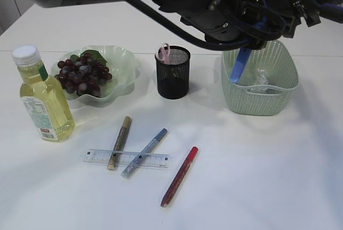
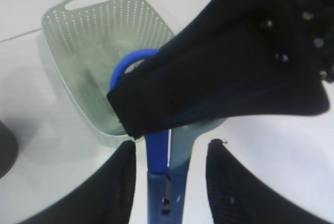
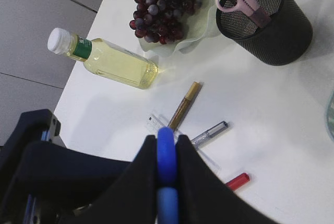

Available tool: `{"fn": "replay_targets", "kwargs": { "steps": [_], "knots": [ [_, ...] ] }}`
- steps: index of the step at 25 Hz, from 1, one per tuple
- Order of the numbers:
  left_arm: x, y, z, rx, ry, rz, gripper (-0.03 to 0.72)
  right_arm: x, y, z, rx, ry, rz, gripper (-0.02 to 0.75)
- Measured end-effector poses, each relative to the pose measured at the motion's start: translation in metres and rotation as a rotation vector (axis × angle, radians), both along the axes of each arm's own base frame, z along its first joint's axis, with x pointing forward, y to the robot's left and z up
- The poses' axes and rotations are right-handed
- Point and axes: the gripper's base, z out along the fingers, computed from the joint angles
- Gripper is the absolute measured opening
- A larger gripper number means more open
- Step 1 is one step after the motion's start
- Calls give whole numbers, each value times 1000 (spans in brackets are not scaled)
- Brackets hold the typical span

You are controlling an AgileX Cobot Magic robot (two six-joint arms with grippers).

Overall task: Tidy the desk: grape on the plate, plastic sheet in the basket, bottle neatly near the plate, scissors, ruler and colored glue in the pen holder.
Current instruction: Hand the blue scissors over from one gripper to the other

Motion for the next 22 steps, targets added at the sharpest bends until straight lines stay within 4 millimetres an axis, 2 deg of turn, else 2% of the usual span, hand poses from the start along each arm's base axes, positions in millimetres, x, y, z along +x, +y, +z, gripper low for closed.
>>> {"fn": "replay_targets", "kwargs": {
  "steps": [10,22],
  "knots": [
    [-2,3,5,0,3,4,332,0,0,0,-3,-12,7,72],
    [3,26,12,38,139,87,331,0,0,-1,-16,-17,14,72]
  ]
}}
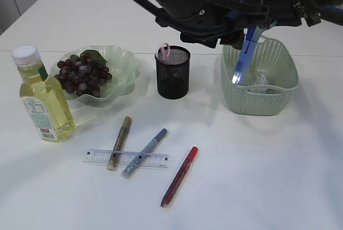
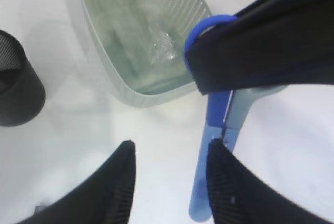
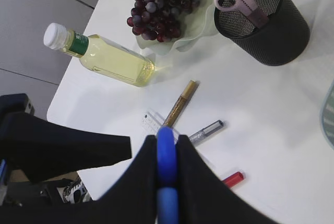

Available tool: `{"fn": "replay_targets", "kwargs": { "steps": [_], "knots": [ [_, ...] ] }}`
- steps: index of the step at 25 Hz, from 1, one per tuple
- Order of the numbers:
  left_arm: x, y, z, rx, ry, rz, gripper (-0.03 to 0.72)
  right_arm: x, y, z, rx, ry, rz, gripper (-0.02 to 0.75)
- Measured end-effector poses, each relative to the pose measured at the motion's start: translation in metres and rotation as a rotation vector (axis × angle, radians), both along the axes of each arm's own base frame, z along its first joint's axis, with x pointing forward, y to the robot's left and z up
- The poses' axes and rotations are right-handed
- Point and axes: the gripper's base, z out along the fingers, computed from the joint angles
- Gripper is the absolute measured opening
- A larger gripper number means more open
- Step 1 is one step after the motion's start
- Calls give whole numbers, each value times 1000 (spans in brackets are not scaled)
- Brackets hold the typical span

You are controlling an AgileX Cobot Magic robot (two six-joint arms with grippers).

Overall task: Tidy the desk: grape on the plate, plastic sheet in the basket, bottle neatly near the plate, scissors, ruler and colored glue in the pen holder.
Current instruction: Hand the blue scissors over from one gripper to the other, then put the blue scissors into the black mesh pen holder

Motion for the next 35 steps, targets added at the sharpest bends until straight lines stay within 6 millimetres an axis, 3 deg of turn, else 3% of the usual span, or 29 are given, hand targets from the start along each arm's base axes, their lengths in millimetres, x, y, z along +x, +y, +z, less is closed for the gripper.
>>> {"fn": "replay_targets", "kwargs": {
  "steps": [6,13,23,35],
  "knots": [
    [-4,17,15,-12,90,-5,328,0,-1,-1,-15,1,3,72],
    [6,50,35,-28,157,-18,320,-1,-1,-2,-35,-10,14,72],
    [-2,85,72,29,62,-72,307,1,-2,-2,-72,-101,58,72],
    [-7,98,83,91,9,-67,299,14,41,1,-163,-354,31,72]
  ]
}}
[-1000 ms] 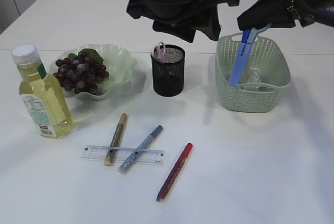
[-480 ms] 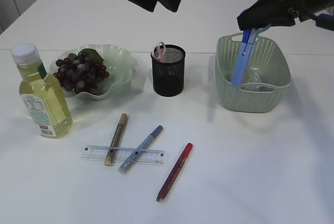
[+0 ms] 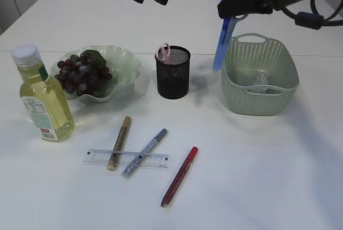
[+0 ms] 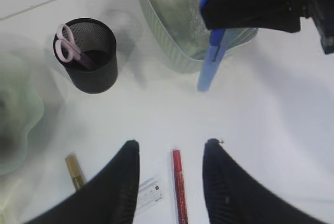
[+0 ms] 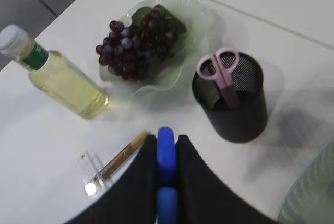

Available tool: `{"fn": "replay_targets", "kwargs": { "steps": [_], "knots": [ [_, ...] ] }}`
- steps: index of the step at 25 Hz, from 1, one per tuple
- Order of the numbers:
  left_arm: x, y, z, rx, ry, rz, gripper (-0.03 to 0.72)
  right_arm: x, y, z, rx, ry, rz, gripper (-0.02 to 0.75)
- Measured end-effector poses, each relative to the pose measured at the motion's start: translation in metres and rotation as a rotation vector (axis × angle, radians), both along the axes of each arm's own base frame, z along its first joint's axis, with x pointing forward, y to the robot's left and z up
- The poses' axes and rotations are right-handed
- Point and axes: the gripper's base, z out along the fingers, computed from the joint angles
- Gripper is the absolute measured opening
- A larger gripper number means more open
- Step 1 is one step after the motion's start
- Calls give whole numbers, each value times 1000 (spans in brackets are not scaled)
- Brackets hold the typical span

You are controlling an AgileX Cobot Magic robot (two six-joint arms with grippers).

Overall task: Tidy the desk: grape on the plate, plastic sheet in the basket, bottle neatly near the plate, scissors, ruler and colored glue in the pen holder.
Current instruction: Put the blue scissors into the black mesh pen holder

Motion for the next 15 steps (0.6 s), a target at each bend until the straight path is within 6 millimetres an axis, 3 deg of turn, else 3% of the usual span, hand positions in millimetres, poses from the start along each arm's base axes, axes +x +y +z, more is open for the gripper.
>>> {"fn": "replay_targets", "kwargs": {
  "steps": [9,15],
  "knots": [
    [2,3,-1,44,-23,7,290,18,28,14,53,-311,-82,72],
    [4,9,-3,122,-44,18,289,38,35,-6,92,-406,-111,72]
  ]
}}
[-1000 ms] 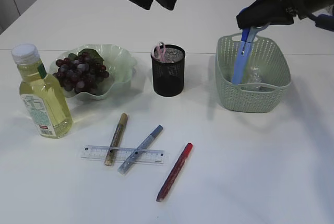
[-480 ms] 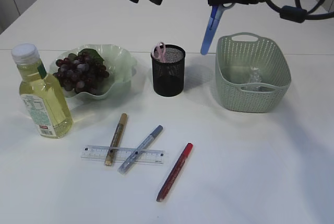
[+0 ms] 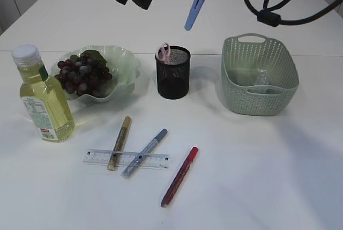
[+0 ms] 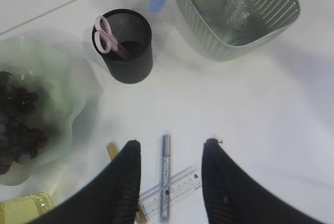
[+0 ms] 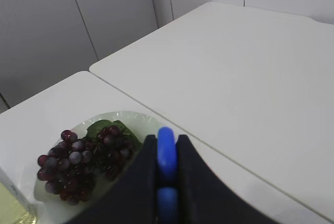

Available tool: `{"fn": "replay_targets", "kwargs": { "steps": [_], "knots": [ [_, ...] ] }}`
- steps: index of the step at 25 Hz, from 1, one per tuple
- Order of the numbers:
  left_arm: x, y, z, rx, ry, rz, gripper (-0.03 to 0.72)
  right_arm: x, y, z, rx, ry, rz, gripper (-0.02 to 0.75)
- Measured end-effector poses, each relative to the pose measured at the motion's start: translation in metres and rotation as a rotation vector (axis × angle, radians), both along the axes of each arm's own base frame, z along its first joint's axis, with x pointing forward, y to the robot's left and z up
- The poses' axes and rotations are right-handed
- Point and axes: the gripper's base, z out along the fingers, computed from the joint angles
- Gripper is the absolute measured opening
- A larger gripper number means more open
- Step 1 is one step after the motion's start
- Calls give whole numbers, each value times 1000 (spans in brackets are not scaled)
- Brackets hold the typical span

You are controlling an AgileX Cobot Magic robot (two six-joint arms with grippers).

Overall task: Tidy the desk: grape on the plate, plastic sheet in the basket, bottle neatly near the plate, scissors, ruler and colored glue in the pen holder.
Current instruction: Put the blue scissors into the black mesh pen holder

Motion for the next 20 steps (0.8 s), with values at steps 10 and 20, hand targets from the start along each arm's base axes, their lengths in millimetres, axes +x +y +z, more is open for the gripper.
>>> {"fn": "replay_targets", "kwargs": {
  "steps": [10,20],
  "knots": [
    [4,5,1,59,-51,12,288,28,15,-31,-37,-62,-4,72],
    [5,6,1,75,-72,15,279,46,29,-67,-70,-16,20,72]
  ]
}}
